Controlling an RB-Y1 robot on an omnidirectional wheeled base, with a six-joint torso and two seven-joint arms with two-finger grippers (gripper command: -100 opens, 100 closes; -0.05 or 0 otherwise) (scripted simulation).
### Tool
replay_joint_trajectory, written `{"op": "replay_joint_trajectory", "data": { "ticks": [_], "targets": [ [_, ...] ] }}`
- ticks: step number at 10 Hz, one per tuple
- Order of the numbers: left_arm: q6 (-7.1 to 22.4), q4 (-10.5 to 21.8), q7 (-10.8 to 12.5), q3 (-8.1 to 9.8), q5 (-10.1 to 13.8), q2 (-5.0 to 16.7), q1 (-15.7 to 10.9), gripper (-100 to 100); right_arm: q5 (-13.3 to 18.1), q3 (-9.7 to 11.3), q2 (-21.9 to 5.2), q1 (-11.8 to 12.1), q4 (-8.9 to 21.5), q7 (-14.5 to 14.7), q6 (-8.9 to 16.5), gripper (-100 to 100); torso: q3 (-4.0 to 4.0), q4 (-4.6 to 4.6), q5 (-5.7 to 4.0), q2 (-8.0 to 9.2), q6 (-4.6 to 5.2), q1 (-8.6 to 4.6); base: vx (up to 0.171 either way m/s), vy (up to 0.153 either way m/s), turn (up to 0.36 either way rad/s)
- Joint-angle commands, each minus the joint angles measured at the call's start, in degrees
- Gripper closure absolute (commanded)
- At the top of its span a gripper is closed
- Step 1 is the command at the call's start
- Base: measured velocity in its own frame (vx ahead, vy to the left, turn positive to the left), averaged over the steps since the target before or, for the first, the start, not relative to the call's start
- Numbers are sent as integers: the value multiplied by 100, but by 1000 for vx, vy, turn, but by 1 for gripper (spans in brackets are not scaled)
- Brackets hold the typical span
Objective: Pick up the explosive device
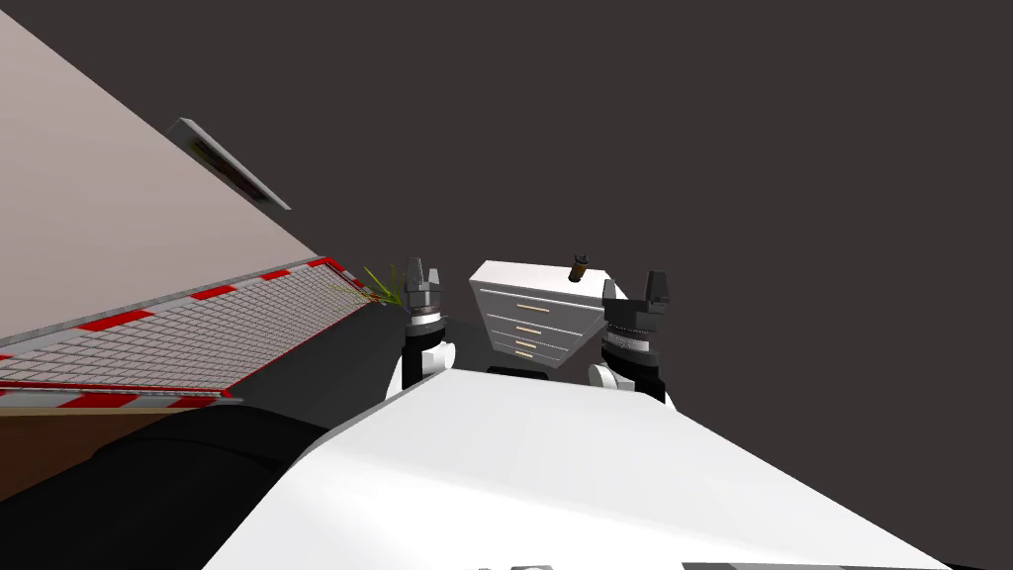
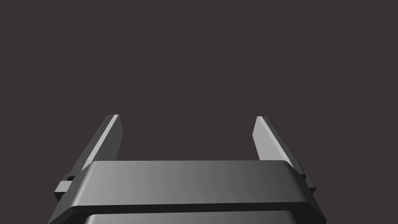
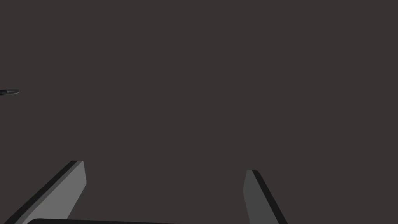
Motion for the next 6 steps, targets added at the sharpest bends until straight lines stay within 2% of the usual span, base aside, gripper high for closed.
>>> {"op": "replay_joint_trajectory", "data": {
  "ticks": [1, 3, 6],
  "targets": [
    [0, 0, 0, 0, 0, 0, 0, 0, 10, -45, -179, 24, 0, 20, 31, -100, 0, 0, 0, 0, 0, 0, -15, 20, 8],
    [0, 0, 0, 0, 0, 0, 0, 0, 34, -148, -428, 78, 3, 66, 104, -100, 6, 2, 3, 11, 0, 12, -40, 45, 8],
    [0, 0, 0, -1, 0, -1, -1, 0, 88, -392, -702, 208, 8, 175, 277, -100, 14, 5, 7, 24, 0, 29, -58, 79, 14]
  ]
}}
